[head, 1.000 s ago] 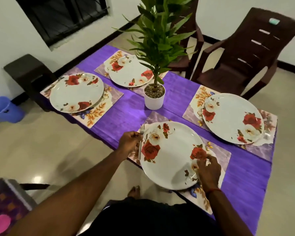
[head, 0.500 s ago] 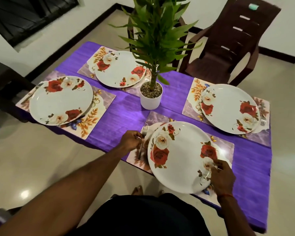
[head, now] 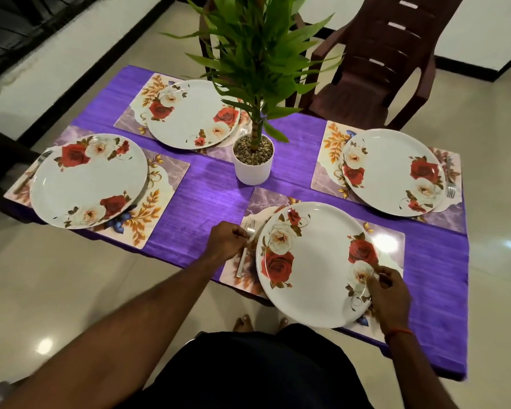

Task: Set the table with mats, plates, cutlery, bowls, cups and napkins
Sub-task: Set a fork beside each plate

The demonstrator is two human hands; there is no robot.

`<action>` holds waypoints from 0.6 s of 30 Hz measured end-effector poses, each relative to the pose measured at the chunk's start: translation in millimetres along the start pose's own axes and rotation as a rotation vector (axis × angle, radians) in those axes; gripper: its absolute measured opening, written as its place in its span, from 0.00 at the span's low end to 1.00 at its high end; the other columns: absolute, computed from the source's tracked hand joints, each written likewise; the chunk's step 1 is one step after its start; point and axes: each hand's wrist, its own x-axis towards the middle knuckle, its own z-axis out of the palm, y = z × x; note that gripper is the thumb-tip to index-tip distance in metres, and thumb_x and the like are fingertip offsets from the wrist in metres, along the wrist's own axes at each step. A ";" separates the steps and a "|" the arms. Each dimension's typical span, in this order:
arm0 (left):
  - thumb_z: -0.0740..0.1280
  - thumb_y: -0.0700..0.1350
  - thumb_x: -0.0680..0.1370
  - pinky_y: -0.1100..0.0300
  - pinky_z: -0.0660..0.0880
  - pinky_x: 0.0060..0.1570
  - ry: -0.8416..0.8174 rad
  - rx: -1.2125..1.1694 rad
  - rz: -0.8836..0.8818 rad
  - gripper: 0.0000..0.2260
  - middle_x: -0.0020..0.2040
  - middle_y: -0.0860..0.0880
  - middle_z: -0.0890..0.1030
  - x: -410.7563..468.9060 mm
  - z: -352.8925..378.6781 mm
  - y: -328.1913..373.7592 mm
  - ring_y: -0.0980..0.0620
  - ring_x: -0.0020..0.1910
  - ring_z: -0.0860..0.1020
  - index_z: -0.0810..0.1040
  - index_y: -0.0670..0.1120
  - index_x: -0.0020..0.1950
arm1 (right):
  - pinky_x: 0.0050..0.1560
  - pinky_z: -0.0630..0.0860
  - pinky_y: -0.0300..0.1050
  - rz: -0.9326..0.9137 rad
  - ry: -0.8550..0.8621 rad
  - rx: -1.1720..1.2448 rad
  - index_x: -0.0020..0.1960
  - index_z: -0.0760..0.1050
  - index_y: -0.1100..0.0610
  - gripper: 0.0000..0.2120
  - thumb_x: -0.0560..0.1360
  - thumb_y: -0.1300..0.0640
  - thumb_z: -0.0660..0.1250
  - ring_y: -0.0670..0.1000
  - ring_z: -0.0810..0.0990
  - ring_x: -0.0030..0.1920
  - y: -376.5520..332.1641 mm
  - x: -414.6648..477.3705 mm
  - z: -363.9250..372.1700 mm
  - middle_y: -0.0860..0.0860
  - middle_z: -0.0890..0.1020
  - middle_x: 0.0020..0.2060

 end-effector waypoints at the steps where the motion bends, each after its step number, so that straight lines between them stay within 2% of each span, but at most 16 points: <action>1: 0.81 0.41 0.69 0.54 0.83 0.47 0.004 -0.005 0.008 0.07 0.37 0.54 0.84 -0.4 -0.7 -0.7 0.55 0.37 0.83 0.88 0.45 0.46 | 0.45 0.74 0.42 0.000 0.000 0.004 0.60 0.78 0.56 0.13 0.76 0.59 0.72 0.54 0.81 0.49 -0.3 -0.7 0.7 0.54 0.83 0.50; 3: 0.82 0.44 0.68 0.58 0.82 0.46 0.015 0.020 0.034 0.09 0.35 0.54 0.83 -1.4 -1.7 -1.3 0.56 0.37 0.83 0.87 0.44 0.45 | 0.44 0.74 0.40 -0.011 -0.001 0.005 0.61 0.78 0.57 0.13 0.77 0.58 0.72 0.54 0.80 0.50 -0.4 -1.3 2.1 0.54 0.82 0.51; 5: 0.83 0.46 0.67 0.60 0.79 0.43 0.037 0.060 0.052 0.10 0.33 0.55 0.81 -2.6 -1.6 -3.2 0.56 0.36 0.81 0.86 0.44 0.43 | 0.49 0.77 0.44 -0.017 0.010 0.002 0.61 0.78 0.56 0.13 0.77 0.57 0.72 0.55 0.81 0.51 1.1 -1.7 3.1 0.55 0.83 0.53; 8: 0.82 0.48 0.68 0.62 0.73 0.40 0.060 0.114 0.056 0.11 0.34 0.55 0.80 -4.6 -0.9 -4.7 0.55 0.37 0.80 0.84 0.45 0.40 | 0.50 0.77 0.46 0.003 0.017 -0.002 0.62 0.77 0.57 0.14 0.77 0.56 0.72 0.55 0.81 0.52 2.4 -3.0 5.2 0.57 0.83 0.55; 14: 0.80 0.55 0.70 0.55 0.81 0.38 0.036 0.201 0.040 0.15 0.31 0.51 0.83 -3.4 1.4 -9.9 0.55 0.31 0.81 0.84 0.44 0.35 | 0.53 0.78 0.49 0.000 0.030 -0.003 0.63 0.76 0.58 0.15 0.78 0.56 0.71 0.54 0.80 0.52 0.7 -4.0 7.9 0.58 0.82 0.57; 18: 0.79 0.51 0.72 0.56 0.82 0.39 0.032 0.198 0.056 0.13 0.30 0.51 0.82 -5.6 1.6 -9.0 0.57 0.29 0.80 0.85 0.43 0.35 | 0.55 0.80 0.53 0.015 0.044 0.016 0.62 0.77 0.56 0.14 0.77 0.55 0.72 0.57 0.82 0.54 0.9 -4.4 11.1 0.57 0.83 0.57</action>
